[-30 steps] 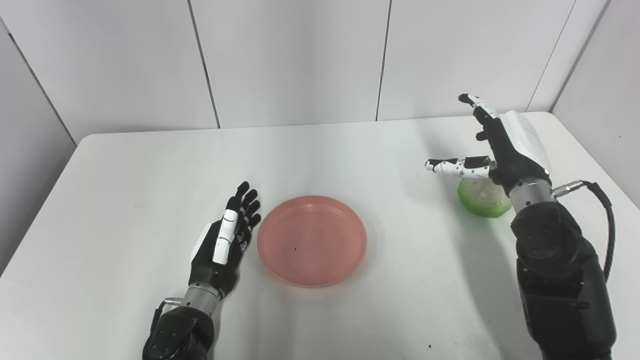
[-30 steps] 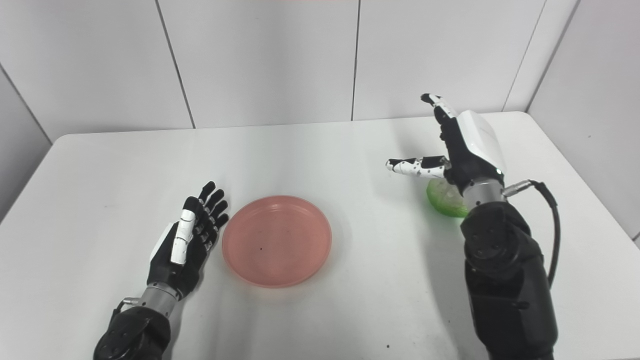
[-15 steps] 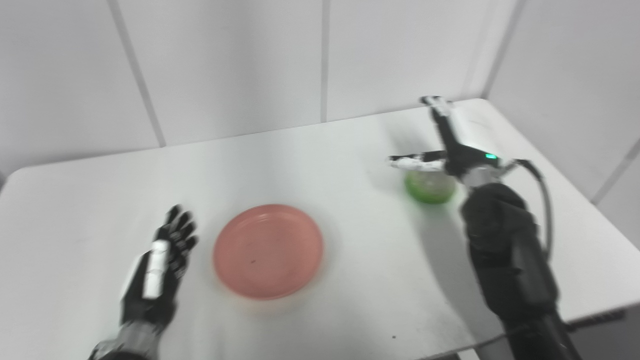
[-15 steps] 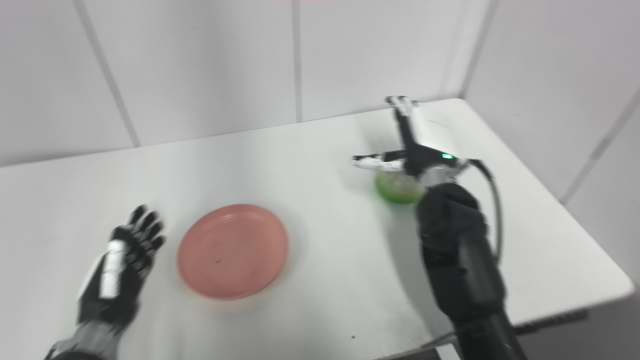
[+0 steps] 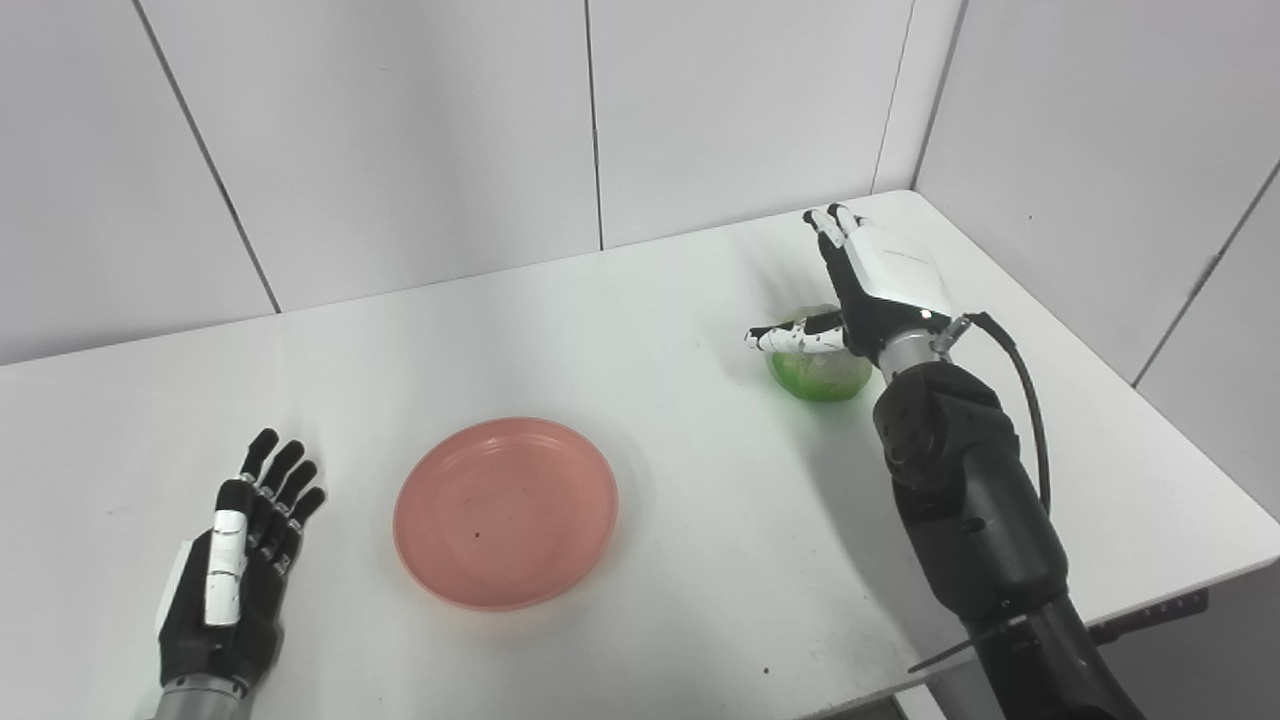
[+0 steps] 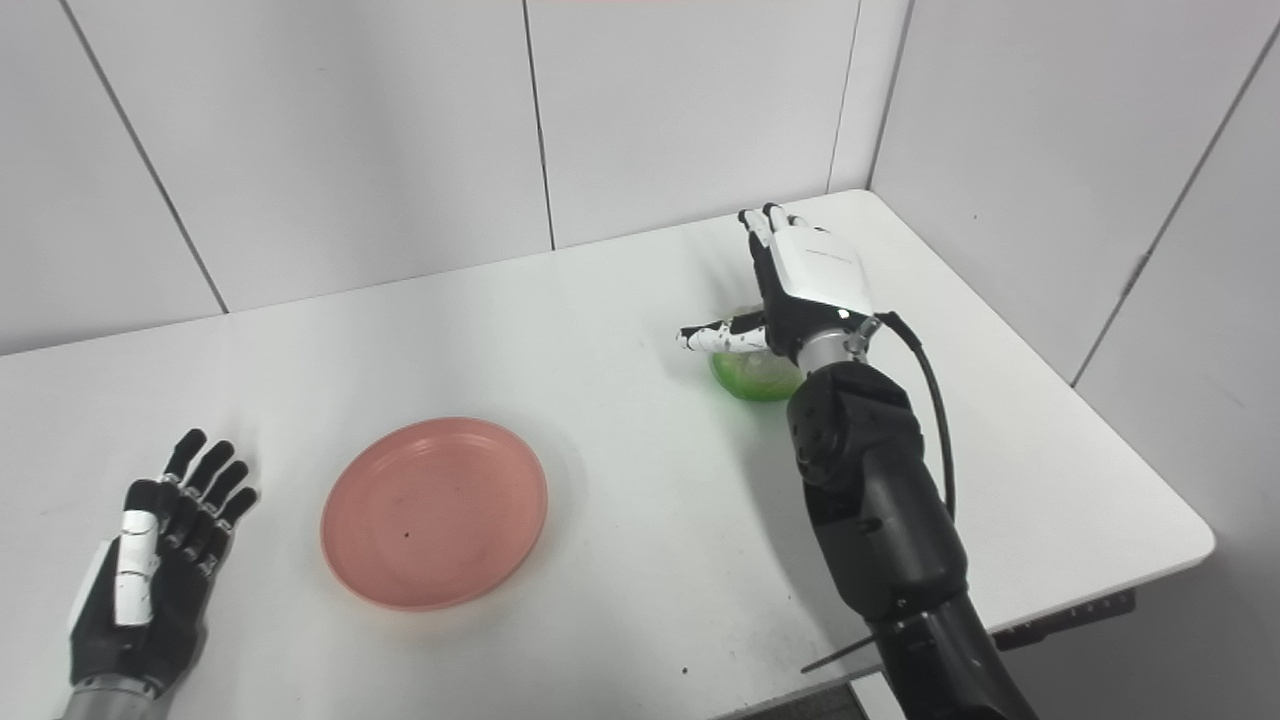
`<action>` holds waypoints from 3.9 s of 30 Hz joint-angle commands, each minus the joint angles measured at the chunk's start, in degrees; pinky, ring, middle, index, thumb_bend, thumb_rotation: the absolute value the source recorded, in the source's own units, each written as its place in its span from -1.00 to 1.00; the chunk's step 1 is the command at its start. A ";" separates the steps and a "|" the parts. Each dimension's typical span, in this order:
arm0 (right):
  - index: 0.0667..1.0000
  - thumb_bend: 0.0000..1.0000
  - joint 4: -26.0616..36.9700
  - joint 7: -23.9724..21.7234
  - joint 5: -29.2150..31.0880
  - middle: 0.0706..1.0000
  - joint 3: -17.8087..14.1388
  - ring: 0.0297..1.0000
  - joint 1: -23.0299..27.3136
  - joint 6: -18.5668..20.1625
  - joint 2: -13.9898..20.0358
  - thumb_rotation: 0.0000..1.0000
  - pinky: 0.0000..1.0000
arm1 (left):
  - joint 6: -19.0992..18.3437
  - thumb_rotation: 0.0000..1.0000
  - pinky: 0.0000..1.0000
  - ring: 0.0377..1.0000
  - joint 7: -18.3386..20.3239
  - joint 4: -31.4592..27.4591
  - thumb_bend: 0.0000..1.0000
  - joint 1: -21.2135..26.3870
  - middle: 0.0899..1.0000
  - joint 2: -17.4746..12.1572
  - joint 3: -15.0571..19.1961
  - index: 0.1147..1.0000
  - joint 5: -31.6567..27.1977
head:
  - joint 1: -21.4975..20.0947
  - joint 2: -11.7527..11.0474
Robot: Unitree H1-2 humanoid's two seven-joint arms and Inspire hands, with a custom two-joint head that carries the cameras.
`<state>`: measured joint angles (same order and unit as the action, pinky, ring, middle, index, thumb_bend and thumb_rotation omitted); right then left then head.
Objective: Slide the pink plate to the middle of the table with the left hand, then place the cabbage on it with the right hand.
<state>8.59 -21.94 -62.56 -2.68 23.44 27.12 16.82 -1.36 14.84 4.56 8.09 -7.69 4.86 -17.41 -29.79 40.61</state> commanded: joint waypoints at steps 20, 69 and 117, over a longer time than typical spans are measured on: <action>0.80 0.98 -1.56 -3.31 2.93 0.82 -4.03 0.55 2.45 -0.21 -3.15 -0.65 0.13 | -1.79 0.72 0.84 0.88 1.57 -2.42 0.50 2.46 0.89 -1.86 0.05 0.86 -1.53 | -0.19 0.97; -0.09 0.06 -0.83 -13.17 -7.19 -0.12 -5.41 -0.50 1.86 -0.22 -5.87 -1.00 -0.64 | -9.57 0.71 0.89 0.89 1.95 -4.63 0.51 1.58 0.88 -0.69 1.21 0.83 -7.16 | 1.09 -1.54; -0.03 0.04 17.29 -4.33 24.86 -0.22 11.83 -0.42 -0.97 -1.64 -4.18 -1.00 -0.55 | -5.79 0.95 1.00 1.00 -10.91 -12.33 0.50 0.32 0.99 11.43 -10.11 1.00 14.99 | 32.60 -1.20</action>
<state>24.67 -27.35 -38.45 8.89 19.15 26.56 13.29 -9.88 4.67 -6.24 5.81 3.12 -4.76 -3.83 2.72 39.37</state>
